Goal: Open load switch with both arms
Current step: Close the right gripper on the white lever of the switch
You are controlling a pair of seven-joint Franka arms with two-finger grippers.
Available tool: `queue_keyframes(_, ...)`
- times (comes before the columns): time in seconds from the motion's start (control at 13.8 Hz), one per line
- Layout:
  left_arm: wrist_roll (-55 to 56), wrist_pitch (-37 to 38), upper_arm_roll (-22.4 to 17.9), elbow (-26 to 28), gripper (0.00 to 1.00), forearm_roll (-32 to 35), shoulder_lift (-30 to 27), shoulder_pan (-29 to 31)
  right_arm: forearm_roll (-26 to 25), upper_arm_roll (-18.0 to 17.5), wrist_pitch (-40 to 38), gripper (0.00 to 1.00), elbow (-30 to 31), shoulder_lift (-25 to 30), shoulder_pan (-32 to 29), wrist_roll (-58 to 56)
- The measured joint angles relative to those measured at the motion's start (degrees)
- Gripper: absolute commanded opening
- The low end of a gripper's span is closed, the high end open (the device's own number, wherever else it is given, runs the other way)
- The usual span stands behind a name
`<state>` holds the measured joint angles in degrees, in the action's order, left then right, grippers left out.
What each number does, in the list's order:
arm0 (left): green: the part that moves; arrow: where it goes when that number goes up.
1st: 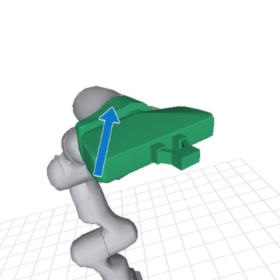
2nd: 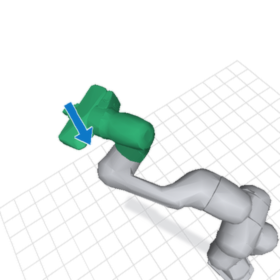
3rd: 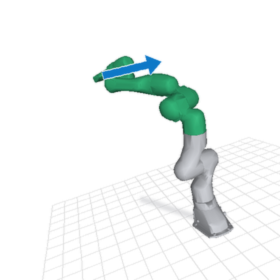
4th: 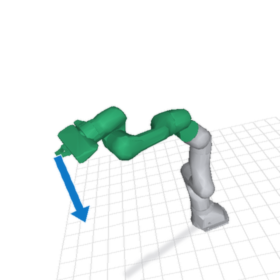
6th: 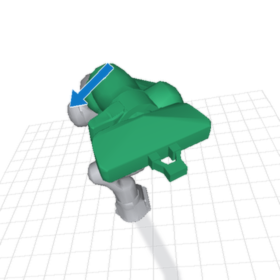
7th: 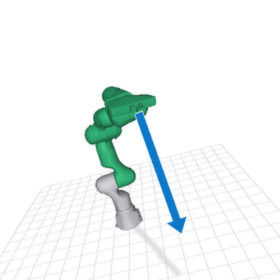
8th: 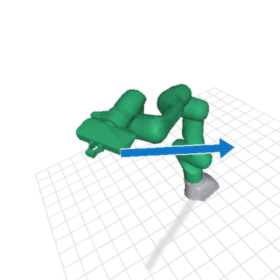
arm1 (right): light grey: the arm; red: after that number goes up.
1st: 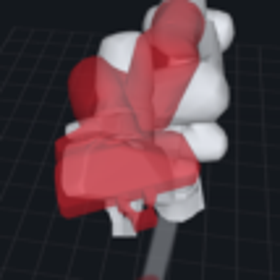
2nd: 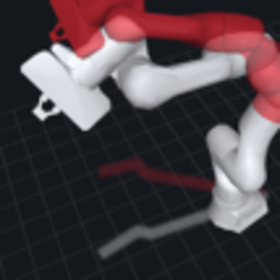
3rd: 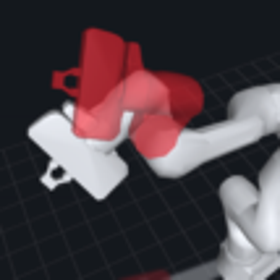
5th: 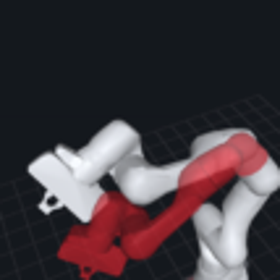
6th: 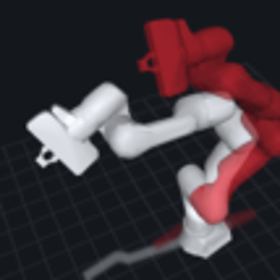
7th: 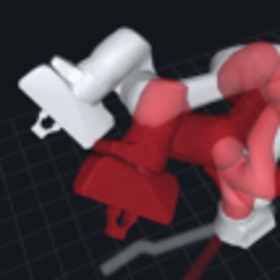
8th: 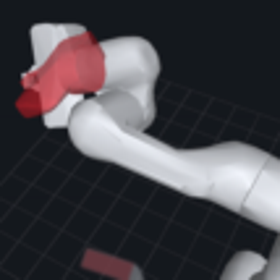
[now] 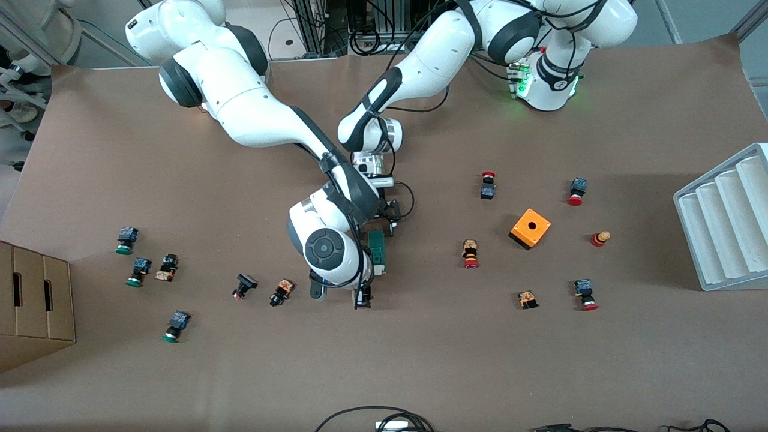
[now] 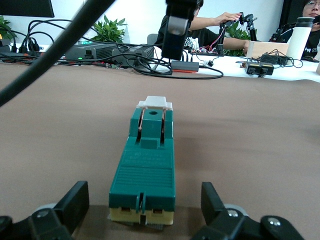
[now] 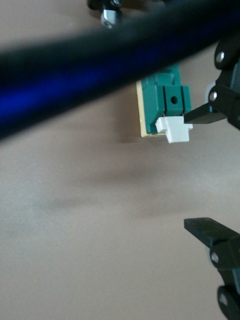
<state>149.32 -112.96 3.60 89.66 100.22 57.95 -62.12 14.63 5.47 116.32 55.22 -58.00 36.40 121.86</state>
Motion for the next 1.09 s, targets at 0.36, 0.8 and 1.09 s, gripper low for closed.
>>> queue_keyframes(0.36,-0.07,0.07,-0.27,-0.08,0.72,0.05,0.03,0.20,0.54,-0.04,0.53,0.71,-0.37,-1.67,0.17,1.17)
queue_keyframes(0.8,-0.08,0.06,-0.33,-0.19,0.59,0.07,0.04,0.24,0.57,-0.57,0.27,0.61,-0.37,-2.15,0.77,2.69)
queue_keyframes(1.09,-0.08,0.04,-0.33,-0.25,0.49,0.12,0.05,0.24,0.58,-0.69,-1.32,0.53,-0.37,-2.36,0.77,2.76)
